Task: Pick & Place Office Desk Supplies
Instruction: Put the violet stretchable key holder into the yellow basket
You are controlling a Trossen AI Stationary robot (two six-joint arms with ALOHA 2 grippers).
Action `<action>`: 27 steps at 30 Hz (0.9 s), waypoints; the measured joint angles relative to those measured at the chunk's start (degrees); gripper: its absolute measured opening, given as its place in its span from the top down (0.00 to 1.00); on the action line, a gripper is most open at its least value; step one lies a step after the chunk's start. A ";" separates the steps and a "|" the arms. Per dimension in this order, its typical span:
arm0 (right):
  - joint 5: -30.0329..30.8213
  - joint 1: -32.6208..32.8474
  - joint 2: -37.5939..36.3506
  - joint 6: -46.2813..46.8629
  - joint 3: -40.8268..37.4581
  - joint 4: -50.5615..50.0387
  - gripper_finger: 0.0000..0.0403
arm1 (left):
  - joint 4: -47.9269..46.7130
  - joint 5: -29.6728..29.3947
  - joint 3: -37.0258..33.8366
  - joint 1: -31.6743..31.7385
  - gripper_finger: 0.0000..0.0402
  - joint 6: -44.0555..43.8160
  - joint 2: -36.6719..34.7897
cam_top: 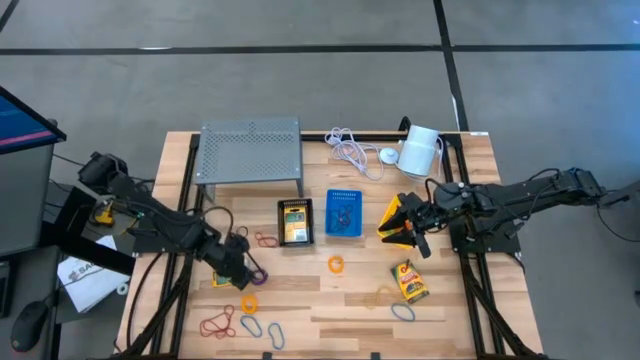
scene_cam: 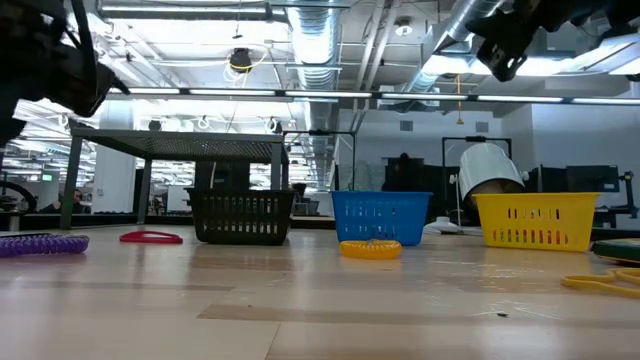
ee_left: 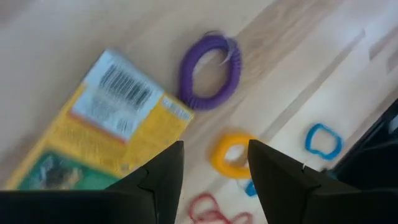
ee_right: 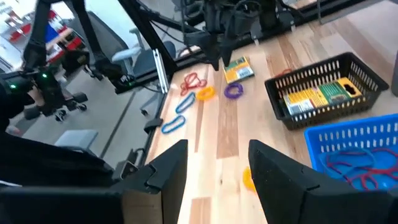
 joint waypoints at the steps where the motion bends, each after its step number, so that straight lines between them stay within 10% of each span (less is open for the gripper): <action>1: 0.00 0.00 0.00 -0.05 0.00 0.05 0.59 | 1.03 -1.08 0.00 -0.04 0.57 3.17 0.88; 18: 0.04 0.00 0.00 -0.86 0.00 1.13 0.59 | 8.65 -7.71 5.58 1.96 0.67 40.04 15.87; 27: 0.15 0.00 0.00 -0.84 0.00 1.15 0.59 | 3.94 -9.86 6.60 2.71 0.67 43.57 16.90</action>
